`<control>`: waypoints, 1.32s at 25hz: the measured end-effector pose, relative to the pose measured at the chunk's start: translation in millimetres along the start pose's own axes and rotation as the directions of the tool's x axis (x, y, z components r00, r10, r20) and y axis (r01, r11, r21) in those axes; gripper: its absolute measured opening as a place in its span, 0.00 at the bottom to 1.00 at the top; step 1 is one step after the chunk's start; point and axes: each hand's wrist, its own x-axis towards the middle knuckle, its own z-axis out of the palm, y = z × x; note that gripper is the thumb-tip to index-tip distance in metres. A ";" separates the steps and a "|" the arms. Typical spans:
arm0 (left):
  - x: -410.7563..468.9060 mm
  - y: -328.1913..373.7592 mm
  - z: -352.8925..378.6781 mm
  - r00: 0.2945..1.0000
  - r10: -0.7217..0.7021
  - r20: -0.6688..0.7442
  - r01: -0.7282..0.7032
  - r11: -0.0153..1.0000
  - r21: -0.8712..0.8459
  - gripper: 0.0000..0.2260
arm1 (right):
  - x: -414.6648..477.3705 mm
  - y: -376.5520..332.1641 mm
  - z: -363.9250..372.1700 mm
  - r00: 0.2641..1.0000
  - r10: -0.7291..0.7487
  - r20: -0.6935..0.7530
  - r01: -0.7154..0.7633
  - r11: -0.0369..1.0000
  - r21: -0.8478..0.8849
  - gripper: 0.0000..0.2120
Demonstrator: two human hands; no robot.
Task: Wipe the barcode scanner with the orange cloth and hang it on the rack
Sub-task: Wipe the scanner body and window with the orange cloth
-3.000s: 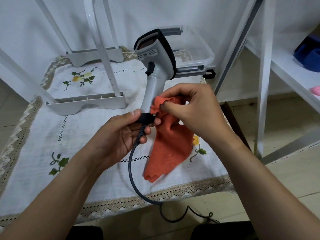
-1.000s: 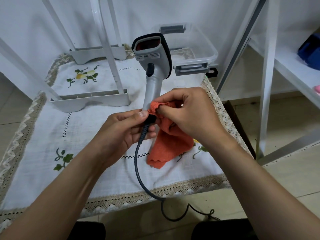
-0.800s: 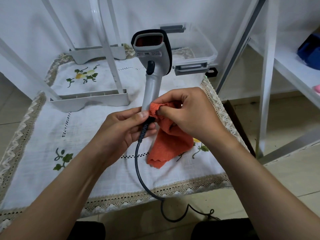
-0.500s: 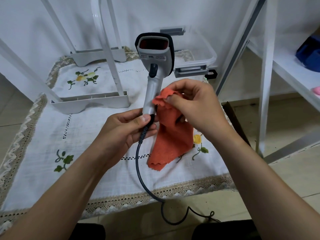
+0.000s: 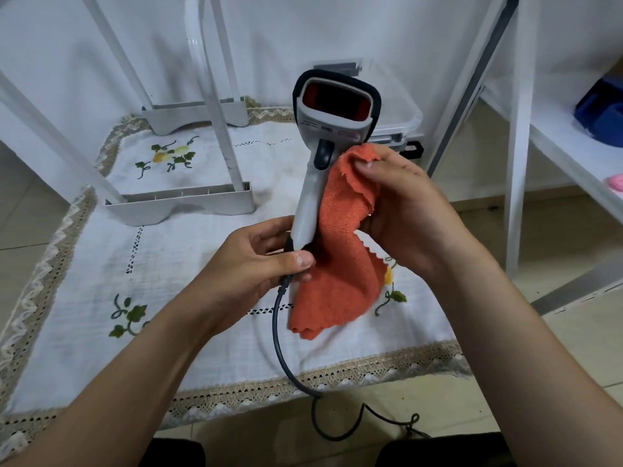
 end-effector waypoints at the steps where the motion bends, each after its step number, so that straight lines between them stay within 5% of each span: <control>1: -0.3 0.3 -0.5 1.000 -0.004 0.007 0.004 1.000 0.026 0.27 | 0.5 0.3 -0.8 1.000 -0.003 0.015 0.003 1.000 0.008 0.06; 8: -5.5 4.6 -1.2 0.996 0.068 0.056 -0.081 0.958 0.274 0.44 | 4.8 12.9 -0.5 0.998 -0.003 0.067 0.001 1.000 0.029 0.08; 15: -0.2 15.1 4.4 0.973 0.023 -0.232 -0.006 0.997 0.073 0.15 | 5.9 27.8 15.2 0.995 0.055 0.082 -0.057 0.998 0.022 0.05; 26: 7.4 25.1 -9.2 0.988 0.016 -0.151 -0.008 0.998 0.057 0.11 | 2.5 25.3 21.5 0.994 0.102 0.024 -0.097 0.982 -0.162 0.05; 33: 13.5 27.1 -13.1 0.979 0.094 -0.179 -0.079 0.993 0.086 0.09 | -2.1 5.1 8.7 0.966 -0.177 -0.189 0.059 0.860 -0.508 0.05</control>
